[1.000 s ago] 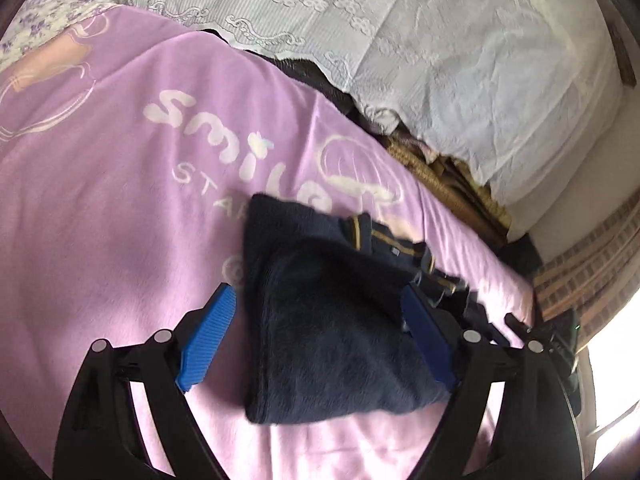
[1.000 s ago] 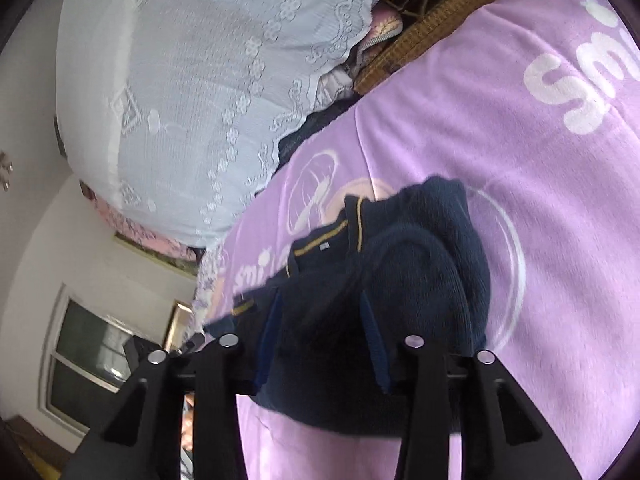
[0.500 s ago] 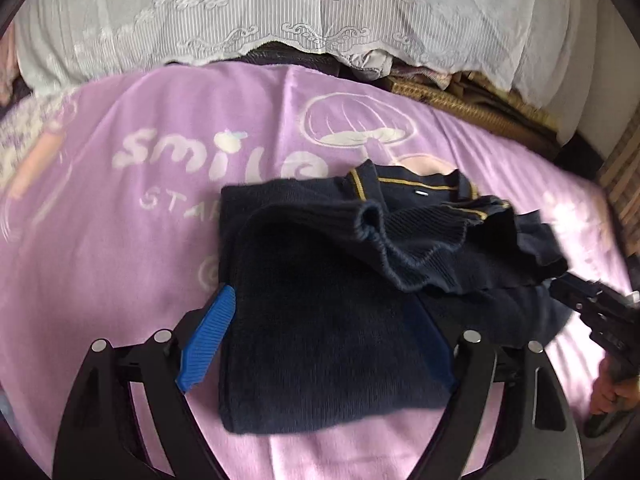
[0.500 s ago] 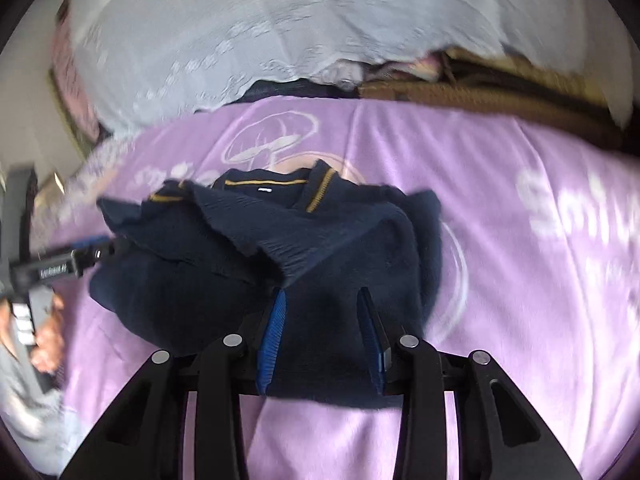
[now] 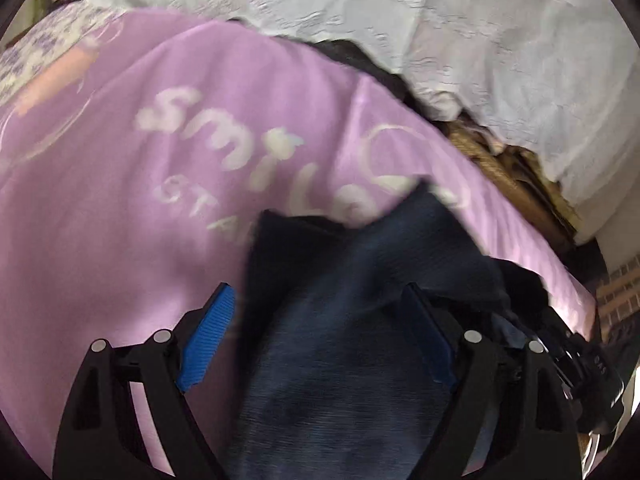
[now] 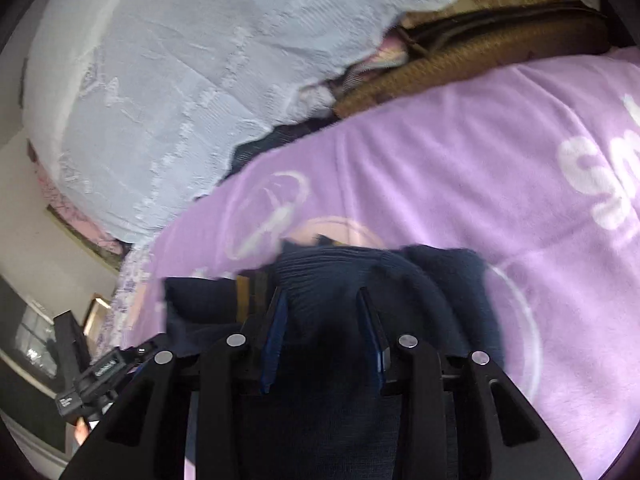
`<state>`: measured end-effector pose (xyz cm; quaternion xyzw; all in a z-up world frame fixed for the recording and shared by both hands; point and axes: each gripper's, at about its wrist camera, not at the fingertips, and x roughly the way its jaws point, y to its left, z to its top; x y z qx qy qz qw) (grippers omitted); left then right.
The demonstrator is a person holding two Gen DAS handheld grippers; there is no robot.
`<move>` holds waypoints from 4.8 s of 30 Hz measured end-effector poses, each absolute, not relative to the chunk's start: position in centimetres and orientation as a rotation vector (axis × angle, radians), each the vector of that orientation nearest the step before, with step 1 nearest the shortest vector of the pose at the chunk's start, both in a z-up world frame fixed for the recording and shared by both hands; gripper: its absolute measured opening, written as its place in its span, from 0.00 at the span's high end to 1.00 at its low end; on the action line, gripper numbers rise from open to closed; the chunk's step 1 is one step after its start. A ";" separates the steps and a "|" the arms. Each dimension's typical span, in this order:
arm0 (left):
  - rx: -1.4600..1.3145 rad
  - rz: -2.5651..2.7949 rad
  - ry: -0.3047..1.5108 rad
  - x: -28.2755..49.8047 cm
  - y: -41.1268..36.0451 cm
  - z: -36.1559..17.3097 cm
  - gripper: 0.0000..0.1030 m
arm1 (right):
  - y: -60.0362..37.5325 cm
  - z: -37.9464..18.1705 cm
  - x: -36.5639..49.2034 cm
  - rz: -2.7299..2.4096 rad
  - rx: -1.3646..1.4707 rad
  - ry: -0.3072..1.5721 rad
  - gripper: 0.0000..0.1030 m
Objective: Fold small clothes
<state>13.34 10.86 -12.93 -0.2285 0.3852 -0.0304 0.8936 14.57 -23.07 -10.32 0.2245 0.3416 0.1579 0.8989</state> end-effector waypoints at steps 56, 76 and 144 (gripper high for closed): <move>0.004 0.074 0.813 11.4 0.8 -15.6 0.04 | -16.6 -13.8 11.1 0.321 0.147 0.804 0.77; -0.174 0.192 0.830 6.4 6.8 -16.6 0.05 | -19.9 -14.6 6.9 0.271 0.233 0.723 0.74; -0.031 0.151 0.746 8.1 -1.0 -16.1 0.04 | -21.3 -14.5 6.4 0.334 0.379 0.730 0.50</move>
